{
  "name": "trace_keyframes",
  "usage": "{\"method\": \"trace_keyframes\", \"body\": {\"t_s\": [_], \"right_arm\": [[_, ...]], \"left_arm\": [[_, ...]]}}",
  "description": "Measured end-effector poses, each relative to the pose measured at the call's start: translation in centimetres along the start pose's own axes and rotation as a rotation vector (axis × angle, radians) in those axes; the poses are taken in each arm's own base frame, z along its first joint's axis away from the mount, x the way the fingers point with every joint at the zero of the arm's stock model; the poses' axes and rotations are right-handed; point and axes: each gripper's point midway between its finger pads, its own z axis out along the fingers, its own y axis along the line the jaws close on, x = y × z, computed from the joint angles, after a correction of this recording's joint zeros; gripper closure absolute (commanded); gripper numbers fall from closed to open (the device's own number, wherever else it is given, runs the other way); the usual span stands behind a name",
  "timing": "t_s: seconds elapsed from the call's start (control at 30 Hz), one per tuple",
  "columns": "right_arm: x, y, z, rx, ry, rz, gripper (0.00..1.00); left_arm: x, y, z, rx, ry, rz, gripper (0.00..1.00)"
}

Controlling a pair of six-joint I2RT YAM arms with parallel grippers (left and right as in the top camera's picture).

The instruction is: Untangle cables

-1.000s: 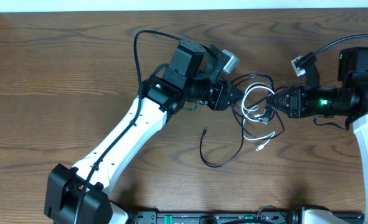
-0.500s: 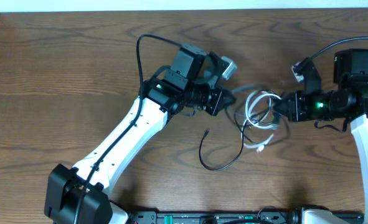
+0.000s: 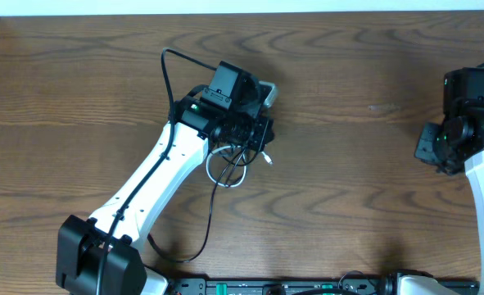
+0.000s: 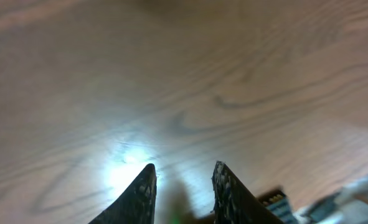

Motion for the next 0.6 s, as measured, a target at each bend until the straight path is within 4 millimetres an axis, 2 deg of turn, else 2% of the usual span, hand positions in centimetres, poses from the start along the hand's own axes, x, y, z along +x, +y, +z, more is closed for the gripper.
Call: {"method": "trace_keyframes", "body": {"t_s": [0.17, 0.23, 0.33, 0.5, 0.6], "right_arm": [[0.0, 5.1, -0.8, -0.295, 0.013, -0.078, 0.62], [0.4, 7.3, -1.6, -0.433, 0.026, -0.123, 0.60], [0.9, 9.6, -3.0, -0.591, 0.041, -0.166, 0.57], [1.3, 11.5, -4.5, -0.733, 0.049, -0.195, 0.54], [1.1, 12.3, -5.1, -0.782, 0.036, -0.208, 0.51]], "left_arm": [[-3.4, -5.3, -1.0, 0.284, -0.129, 0.120, 0.92], [-4.7, -7.8, -2.4, 0.407, -0.192, 0.189, 0.93], [-5.4, -10.7, -4.7, 0.522, -0.247, 0.260, 0.92], [-5.2, -12.8, -7.3, 0.582, -0.282, 0.306, 0.93], [-5.2, -13.1, -7.7, 0.596, -0.284, 0.302, 0.92]]}}
